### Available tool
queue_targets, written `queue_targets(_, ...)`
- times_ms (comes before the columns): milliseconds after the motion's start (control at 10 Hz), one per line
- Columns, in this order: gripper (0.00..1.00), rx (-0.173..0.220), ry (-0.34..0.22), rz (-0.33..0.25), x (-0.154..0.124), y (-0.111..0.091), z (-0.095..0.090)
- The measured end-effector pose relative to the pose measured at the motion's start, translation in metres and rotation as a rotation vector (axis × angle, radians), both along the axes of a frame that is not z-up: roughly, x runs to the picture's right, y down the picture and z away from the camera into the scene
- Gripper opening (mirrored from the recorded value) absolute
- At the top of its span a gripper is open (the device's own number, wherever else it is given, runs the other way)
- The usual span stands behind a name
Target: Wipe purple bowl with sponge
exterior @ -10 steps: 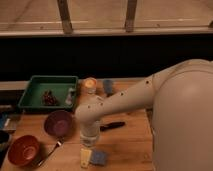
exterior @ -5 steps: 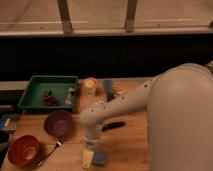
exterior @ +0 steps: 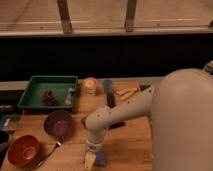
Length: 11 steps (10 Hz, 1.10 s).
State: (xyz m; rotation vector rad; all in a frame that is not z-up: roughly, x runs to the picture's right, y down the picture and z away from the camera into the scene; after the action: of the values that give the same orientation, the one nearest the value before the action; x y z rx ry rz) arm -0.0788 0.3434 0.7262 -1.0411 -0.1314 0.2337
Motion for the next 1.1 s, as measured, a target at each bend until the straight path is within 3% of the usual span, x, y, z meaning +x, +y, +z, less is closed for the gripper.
queue_targets(400, 0.20, -0.006, 0.002, -0.004, 0.002, -0.001, -0.002)
queue_targets(600, 0.02, -0.012, -0.018, 0.008, -0.005, 0.010, 0.005)
queue_targets(1100, 0.00, 0.002, -0.038, -0.006, -0.008, 0.006, 0.003)
